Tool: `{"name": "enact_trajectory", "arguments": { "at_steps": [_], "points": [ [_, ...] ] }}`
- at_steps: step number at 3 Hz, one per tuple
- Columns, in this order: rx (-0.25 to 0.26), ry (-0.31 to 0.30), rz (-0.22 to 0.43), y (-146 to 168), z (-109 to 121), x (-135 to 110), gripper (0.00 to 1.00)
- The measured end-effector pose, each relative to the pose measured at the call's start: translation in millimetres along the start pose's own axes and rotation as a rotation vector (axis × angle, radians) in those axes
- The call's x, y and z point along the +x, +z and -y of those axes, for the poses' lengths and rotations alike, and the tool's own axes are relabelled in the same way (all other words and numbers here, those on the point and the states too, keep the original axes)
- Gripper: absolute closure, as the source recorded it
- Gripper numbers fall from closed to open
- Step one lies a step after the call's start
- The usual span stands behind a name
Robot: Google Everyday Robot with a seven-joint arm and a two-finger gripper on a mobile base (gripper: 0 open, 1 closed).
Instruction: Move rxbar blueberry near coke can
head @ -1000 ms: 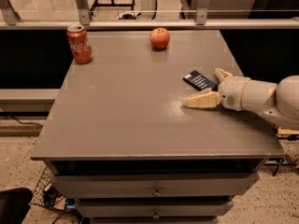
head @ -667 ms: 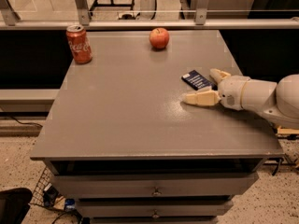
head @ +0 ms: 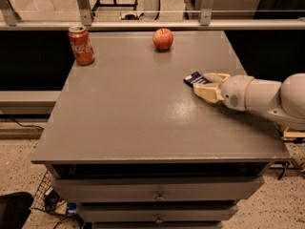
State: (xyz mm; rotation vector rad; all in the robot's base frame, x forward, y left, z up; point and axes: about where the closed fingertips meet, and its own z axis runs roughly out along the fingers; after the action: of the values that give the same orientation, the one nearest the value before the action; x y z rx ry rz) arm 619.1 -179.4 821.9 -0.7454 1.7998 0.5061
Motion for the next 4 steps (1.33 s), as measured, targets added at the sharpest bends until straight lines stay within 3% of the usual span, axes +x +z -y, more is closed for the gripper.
{"name": "enact_trajectory", "arguments": {
  "at_steps": [1,2,3,4],
  "points": [
    [0.0,0.0,0.0,0,0,0,1.0],
    [-0.002,-0.001,0.0,1,0,-1,1.0],
    [-0.021,-0.05,-0.011,-4,2,-26,1.0],
    [-0.06,-0.13,-0.032,-10,-2,-79,1.0]
  ]
}}
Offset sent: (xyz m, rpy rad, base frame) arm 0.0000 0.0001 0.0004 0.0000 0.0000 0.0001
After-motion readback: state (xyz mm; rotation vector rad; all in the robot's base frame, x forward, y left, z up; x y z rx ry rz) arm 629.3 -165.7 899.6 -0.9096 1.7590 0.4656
